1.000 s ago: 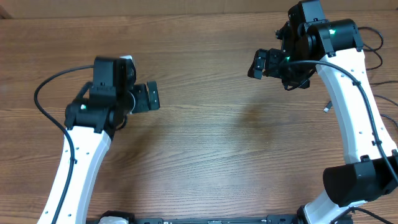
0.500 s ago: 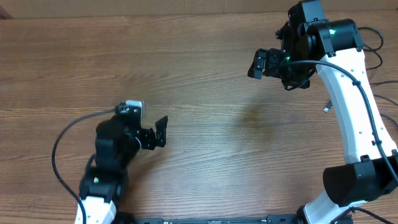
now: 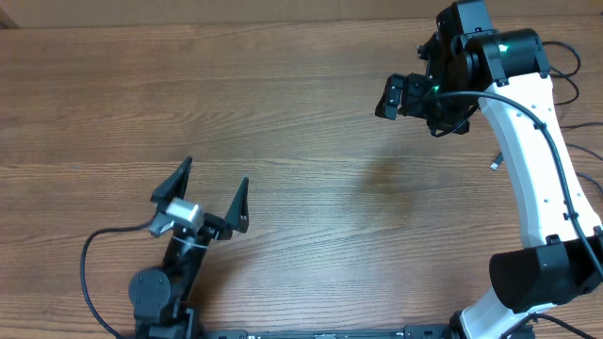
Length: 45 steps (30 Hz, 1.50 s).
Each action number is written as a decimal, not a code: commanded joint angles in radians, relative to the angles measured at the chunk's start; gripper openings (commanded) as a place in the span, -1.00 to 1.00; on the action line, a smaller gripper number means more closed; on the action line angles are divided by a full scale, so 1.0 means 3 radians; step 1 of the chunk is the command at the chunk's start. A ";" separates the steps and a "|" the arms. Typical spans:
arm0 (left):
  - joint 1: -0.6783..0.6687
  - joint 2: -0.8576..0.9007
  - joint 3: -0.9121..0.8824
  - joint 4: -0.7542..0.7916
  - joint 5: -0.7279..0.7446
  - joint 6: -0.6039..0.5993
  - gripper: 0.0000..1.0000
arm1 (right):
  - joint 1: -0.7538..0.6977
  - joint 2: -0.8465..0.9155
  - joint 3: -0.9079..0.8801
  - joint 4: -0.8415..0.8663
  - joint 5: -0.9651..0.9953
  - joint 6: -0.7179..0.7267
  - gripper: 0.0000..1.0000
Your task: Untangle cables
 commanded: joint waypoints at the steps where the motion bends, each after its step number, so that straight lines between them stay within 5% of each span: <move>1: 0.0008 -0.0202 -0.0214 0.0151 -0.0168 0.0029 0.99 | 0.0004 -0.0027 -0.0005 0.0010 0.0033 -0.0015 1.00; 6: 0.0008 -0.0399 -0.0215 -0.0031 -0.0306 0.0032 0.99 | 0.0004 -0.0027 -0.0005 0.0010 0.0033 -0.0015 1.00; 22: 0.0015 -0.1775 -0.0215 -0.2675 -0.1090 0.0028 0.99 | 0.0004 -0.0027 -0.0005 0.0010 0.0033 -0.0015 1.00; 45: 0.0537 -0.1770 -0.0214 -0.2689 -0.0960 0.0130 1.00 | 0.0004 -0.0027 -0.0005 0.0010 0.0033 -0.0015 1.00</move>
